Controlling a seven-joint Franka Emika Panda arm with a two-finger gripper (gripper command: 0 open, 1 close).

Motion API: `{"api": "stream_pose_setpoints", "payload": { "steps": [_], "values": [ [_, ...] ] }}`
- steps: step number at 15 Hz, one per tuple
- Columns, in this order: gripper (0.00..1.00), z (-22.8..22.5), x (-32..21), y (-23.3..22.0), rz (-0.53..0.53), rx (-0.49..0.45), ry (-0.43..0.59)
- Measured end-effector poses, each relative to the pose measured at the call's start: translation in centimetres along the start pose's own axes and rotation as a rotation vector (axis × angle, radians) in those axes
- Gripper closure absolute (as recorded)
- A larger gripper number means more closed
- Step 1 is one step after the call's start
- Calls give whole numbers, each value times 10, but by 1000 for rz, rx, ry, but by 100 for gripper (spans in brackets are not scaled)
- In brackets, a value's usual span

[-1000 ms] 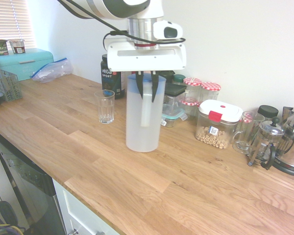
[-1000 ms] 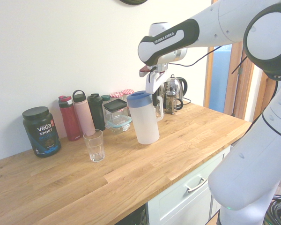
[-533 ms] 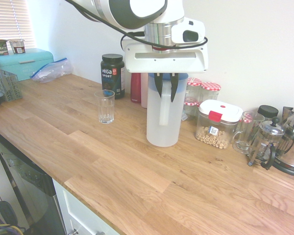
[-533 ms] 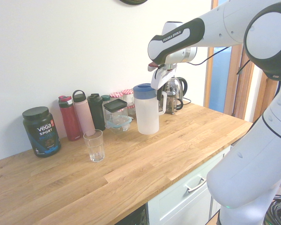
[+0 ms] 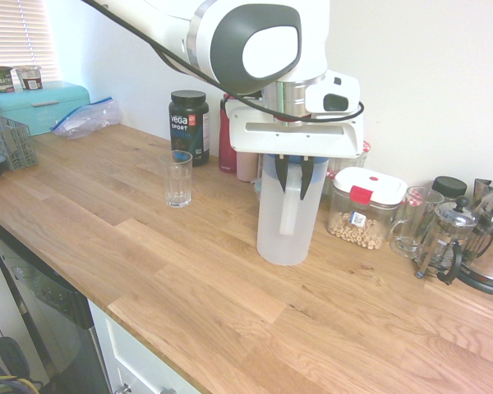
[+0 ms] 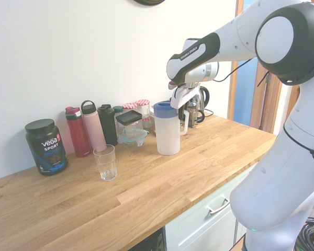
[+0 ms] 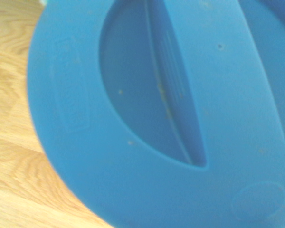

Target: Pour me some water

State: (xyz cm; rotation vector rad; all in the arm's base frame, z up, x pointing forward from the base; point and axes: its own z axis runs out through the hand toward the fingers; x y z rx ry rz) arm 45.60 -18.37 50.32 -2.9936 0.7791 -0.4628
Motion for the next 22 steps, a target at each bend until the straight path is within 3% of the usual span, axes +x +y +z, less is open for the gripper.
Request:
{"api": "stream_pose_setpoints", "payload": {
  "steps": [15, 22],
  "values": [
    [0, 8, -3, -14, 22, -23, -34],
    [0, -76, -13, -40, 310, -112, -82]
  ]
}}
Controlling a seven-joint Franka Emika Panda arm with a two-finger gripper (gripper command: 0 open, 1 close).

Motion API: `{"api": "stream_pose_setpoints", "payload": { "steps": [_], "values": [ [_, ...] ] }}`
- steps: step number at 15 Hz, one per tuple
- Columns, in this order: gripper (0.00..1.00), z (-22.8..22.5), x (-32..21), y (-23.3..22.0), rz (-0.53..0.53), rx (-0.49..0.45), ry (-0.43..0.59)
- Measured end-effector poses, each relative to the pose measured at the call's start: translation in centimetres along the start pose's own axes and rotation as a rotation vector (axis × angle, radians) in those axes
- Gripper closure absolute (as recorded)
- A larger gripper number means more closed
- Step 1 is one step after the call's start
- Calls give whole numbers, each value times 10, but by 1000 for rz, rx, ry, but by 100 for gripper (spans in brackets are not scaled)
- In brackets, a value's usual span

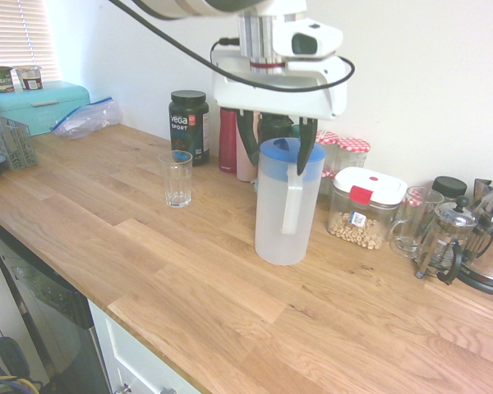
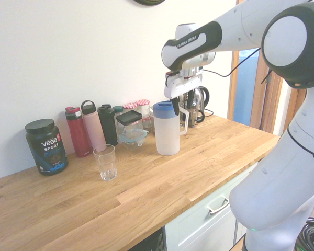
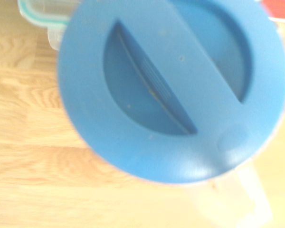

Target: Pour me some water

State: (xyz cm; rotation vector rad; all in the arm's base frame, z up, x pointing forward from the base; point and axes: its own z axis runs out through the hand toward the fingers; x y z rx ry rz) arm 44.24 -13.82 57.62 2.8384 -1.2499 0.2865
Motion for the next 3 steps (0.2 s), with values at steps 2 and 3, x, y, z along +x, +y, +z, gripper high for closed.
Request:
{"api": "stream_pose_setpoints", "payload": {
  "steps": [2, 3],
  "values": [
    [0, -11, -12, -11, 42, -2, -20],
    [0, -11, -19, -20, 52, 9, -31]
  ]
}}
